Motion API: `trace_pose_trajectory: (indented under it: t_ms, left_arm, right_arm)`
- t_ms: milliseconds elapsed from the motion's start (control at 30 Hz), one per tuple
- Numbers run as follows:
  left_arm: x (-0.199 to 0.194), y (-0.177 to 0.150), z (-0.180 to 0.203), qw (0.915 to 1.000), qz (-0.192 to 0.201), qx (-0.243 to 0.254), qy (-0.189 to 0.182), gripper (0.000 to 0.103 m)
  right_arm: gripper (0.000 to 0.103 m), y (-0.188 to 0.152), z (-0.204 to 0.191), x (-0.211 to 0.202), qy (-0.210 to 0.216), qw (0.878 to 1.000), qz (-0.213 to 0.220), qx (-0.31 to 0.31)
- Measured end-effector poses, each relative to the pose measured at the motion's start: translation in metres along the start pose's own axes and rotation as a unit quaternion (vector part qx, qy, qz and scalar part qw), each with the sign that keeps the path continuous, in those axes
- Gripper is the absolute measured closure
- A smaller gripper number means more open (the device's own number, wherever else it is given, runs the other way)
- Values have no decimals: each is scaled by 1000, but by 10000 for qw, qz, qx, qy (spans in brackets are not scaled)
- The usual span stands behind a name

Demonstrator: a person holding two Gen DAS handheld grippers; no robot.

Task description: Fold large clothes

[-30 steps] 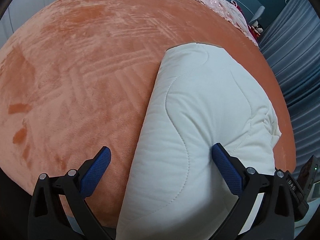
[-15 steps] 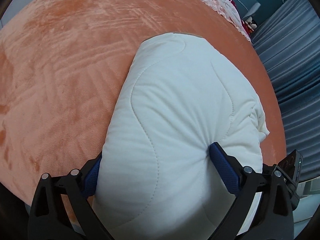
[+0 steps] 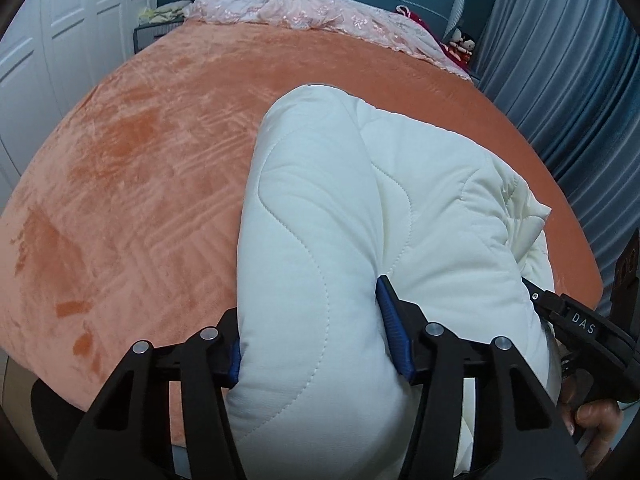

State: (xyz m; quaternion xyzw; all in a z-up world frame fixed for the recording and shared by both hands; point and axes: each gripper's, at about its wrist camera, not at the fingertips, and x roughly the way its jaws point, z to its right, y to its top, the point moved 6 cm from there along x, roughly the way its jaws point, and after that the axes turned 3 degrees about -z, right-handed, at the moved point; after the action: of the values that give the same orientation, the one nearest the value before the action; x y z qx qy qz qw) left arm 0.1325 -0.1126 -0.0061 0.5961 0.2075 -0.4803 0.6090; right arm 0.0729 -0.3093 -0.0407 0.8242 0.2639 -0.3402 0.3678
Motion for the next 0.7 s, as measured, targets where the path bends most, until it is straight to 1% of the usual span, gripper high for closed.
trace_pose_trajectory:
  t_ms: [167,300,467,600,700]
  left_arm:
    - [-37,26,-1,9988,457,26,-150,51]
    - [-63,50,-5,9961,867,125,-97,51]
    - [-91,91,-22,9905,1365,172,-80,50]
    - [-103,125,-40,9856,1679,220,-32,51]
    - [-100,150,-60,9827,1839,217,14,50]
  right_arm:
    - [83,23,-30,-31,113,9982,516,-287]
    - [83,46,-63,-50,205,9940,855,-645]
    - [83,80,-108,-62,401,9870,1197,-991]
    - [83,107,-146,-56,527,9816,1371,-1223]
    - [83,126,-171,-42,608,9785,1439,-1348]
